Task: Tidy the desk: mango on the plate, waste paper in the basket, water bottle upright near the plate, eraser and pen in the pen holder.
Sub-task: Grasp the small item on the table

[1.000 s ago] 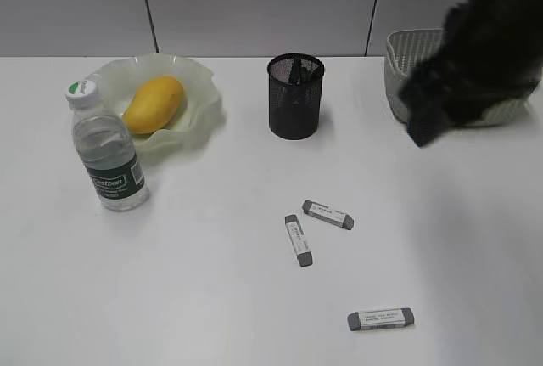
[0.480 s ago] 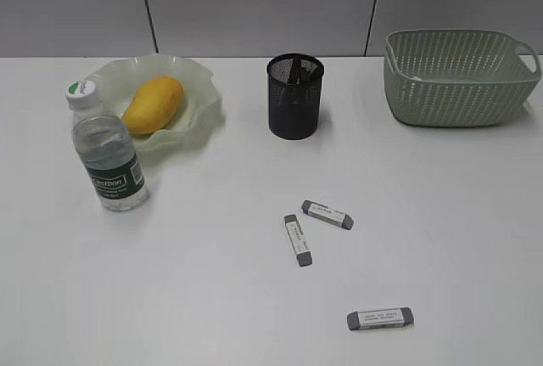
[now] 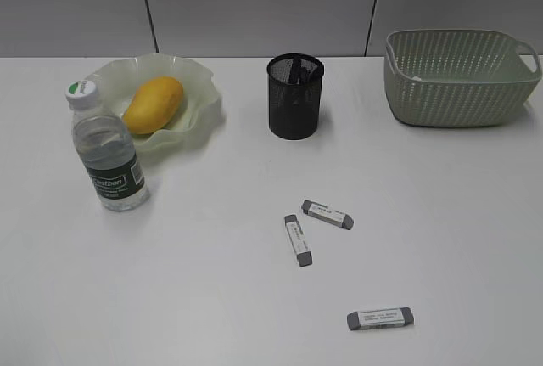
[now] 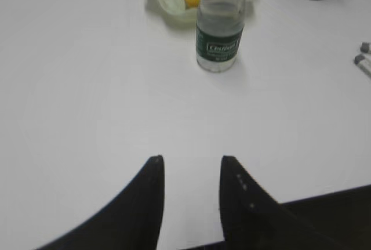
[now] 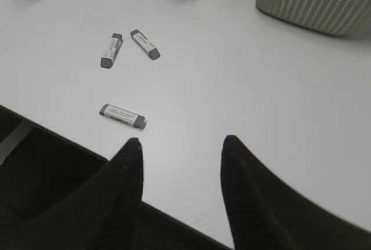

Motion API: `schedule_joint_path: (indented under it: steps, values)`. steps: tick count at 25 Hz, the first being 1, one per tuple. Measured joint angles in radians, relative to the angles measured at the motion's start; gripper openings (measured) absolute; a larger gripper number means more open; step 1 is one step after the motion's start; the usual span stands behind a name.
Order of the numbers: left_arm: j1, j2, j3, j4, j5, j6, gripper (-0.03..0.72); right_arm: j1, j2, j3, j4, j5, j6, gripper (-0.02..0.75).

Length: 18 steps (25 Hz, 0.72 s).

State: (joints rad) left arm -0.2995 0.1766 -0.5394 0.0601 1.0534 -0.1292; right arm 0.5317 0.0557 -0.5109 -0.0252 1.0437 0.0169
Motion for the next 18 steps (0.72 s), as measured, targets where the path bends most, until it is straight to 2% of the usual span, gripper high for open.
schedule_joint_path:
  steps: [4,7,9,13,15,18]
  values:
    - [0.000,0.200,-0.033,-0.026,-0.042,0.066,0.265,0.000,-0.007,0.000,0.003,-0.001,0.000,0.359]
    - [0.000,0.375,-0.069,-0.110,-0.103,0.169,0.340,-0.012,-0.007,0.001,0.010,-0.001,-0.001,0.358]
    - [0.000,0.502,-0.096,-0.167,-0.147,0.198,0.379,-0.057,-0.007,0.001,0.025,-0.001,-0.001,0.358]
    - [-0.001,0.736,-0.152,-0.235,-0.231,0.215,0.398,-0.205,-0.009,0.001,0.035,-0.003,-0.001,0.358]
    - [-0.026,0.808,-0.182,-0.241,-0.269,0.215,0.397,-0.258,-0.027,0.001,0.038,-0.003,-0.001,0.358]
    - [-0.129,0.923,-0.238,-0.243,-0.311,0.215,0.384,-0.294,-0.061,0.001,0.039,-0.003,-0.001,0.358]
